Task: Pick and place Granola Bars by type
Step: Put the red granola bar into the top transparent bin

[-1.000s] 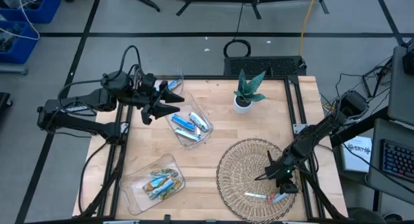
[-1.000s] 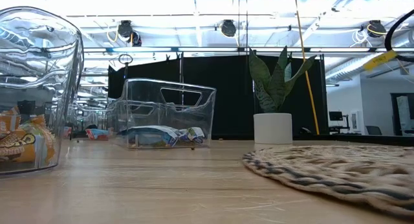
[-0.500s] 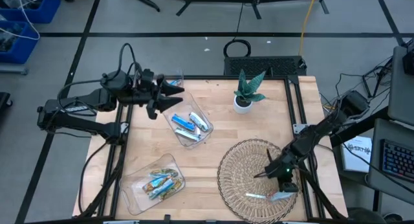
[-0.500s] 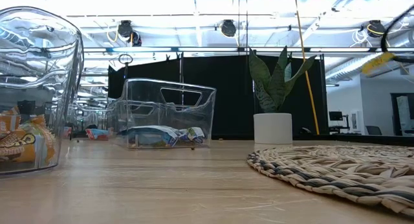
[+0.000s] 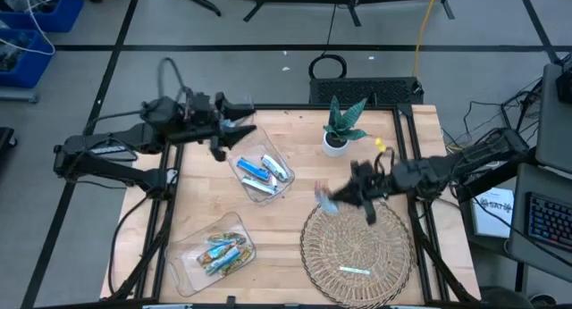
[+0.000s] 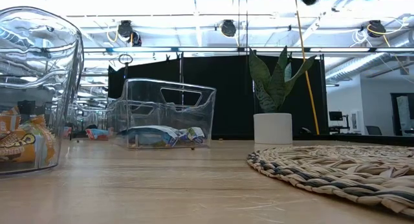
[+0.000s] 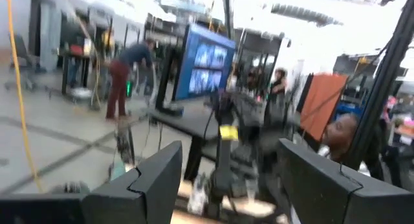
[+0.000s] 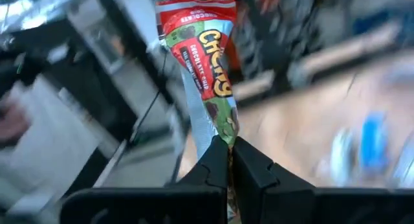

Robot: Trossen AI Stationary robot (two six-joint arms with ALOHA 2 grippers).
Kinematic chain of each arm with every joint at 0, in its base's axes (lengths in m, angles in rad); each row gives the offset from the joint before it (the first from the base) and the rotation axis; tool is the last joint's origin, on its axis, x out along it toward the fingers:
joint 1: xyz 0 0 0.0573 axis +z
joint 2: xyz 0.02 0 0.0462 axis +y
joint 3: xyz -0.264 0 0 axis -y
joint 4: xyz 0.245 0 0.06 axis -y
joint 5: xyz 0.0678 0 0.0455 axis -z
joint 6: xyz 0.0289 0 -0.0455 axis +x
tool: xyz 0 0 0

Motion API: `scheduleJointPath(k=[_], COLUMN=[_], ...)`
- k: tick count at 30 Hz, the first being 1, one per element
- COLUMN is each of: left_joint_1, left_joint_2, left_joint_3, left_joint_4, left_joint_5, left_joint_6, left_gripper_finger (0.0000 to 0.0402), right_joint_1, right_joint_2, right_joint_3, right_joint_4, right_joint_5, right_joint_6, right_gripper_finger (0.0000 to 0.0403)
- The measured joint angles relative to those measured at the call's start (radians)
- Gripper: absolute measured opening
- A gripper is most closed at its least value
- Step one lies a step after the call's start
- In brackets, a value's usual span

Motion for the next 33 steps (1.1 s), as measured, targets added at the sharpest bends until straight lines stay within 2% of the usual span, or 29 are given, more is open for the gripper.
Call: scheduleJointPath(k=[3, 7, 13, 20, 27, 30, 33], left_joint_1=[-0.008, -0.029, -0.085, -0.160, -0.201, -0.208, -0.211], left_joint_2=[0.050, 0.125, 0.207, 0.247, 0.301, 0.323, 0.330], left_joint_3=[-0.003, -0.003, -0.003, -0.003, -0.003, -0.003, -0.003], left_joint_4=[0.008, 0.086, 0.137, 0.152, 0.227, 0.255, 0.260], left_joint_5=[0.001, 0.079, 0.142, 0.139, 0.038, 0.029, -0.010], left_joint_6=[-0.036, -0.088, -0.109, -0.077, -0.099, -0.132, -0.175], left_gripper_finger=[0.0255, 0.0255, 0.0255, 0.0255, 0.0253, 0.0229, 0.0166], right_joint_1=[-0.084, -0.172, -0.254, -0.292, -0.292, -0.292, -0.292], right_joint_2=[0.039, 0.121, 0.218, 0.280, 0.338, 0.355, 0.357], right_joint_3=[0.064, 0.127, 0.206, 0.232, 0.233, 0.234, 0.233], right_joint_4=[0.076, 0.174, 0.186, 0.215, 0.281, 0.313, 0.336], right_joint_5=[0.000, -0.068, -0.164, -0.208, -0.225, -0.234, -0.235], right_joint_6=[-0.088, -0.148, -0.162, -0.158, -0.133, -0.126, -0.125], right_gripper_finger=[0.0001, 0.0000, 0.0000, 0.0000, 0.0000, 0.0000, 0.0002])
